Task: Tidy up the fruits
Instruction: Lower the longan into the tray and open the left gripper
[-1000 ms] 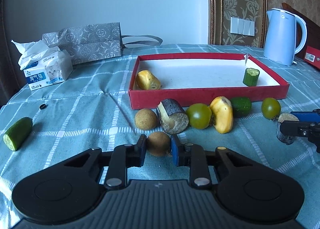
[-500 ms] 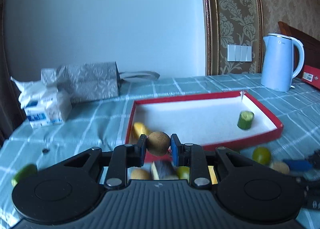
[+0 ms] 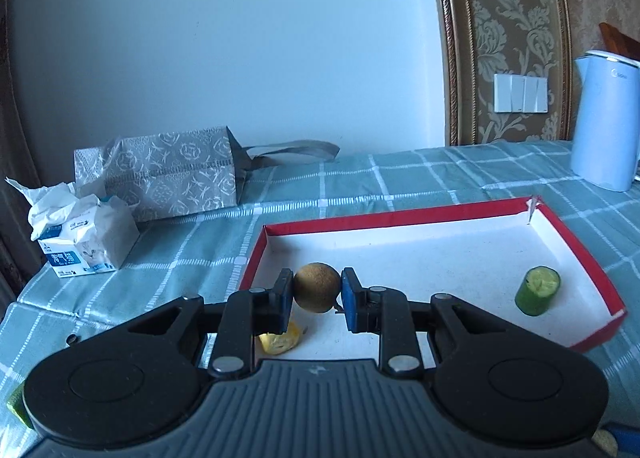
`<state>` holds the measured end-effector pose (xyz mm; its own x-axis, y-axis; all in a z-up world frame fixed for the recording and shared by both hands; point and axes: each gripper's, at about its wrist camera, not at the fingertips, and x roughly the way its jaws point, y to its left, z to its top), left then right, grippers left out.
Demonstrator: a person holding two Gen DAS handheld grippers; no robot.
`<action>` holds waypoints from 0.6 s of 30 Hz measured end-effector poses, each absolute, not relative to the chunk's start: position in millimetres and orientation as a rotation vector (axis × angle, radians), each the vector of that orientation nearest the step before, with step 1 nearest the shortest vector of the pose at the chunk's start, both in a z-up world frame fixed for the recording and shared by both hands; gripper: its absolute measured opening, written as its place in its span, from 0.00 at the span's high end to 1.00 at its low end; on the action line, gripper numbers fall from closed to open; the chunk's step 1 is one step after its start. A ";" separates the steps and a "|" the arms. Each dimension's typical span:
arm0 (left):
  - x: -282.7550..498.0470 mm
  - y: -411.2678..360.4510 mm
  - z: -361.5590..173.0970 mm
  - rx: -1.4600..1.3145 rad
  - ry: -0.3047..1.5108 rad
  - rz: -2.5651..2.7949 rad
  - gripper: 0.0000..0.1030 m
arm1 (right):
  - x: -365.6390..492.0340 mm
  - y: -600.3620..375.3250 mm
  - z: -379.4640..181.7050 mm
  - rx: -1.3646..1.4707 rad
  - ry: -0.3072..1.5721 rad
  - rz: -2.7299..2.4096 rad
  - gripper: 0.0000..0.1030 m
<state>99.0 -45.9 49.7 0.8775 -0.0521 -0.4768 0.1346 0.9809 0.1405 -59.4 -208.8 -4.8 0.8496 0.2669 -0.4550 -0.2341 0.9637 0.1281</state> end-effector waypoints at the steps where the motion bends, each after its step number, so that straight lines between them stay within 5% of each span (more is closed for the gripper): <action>1: 101.8 -47.2 48.2 0.174 0.497 -0.095 0.77 | -59.4 -209.3 -4.8 0.071 0.489 0.266 0.67; 14: 123.6 -51.1 28.4 0.169 0.557 -0.078 0.72 | -57.2 -211.3 -5.5 0.087 0.497 0.276 0.67; 18: 112.4 -47.5 32.7 0.158 0.521 -0.075 0.39 | -56.7 -211.8 -5.8 0.090 0.499 0.275 0.67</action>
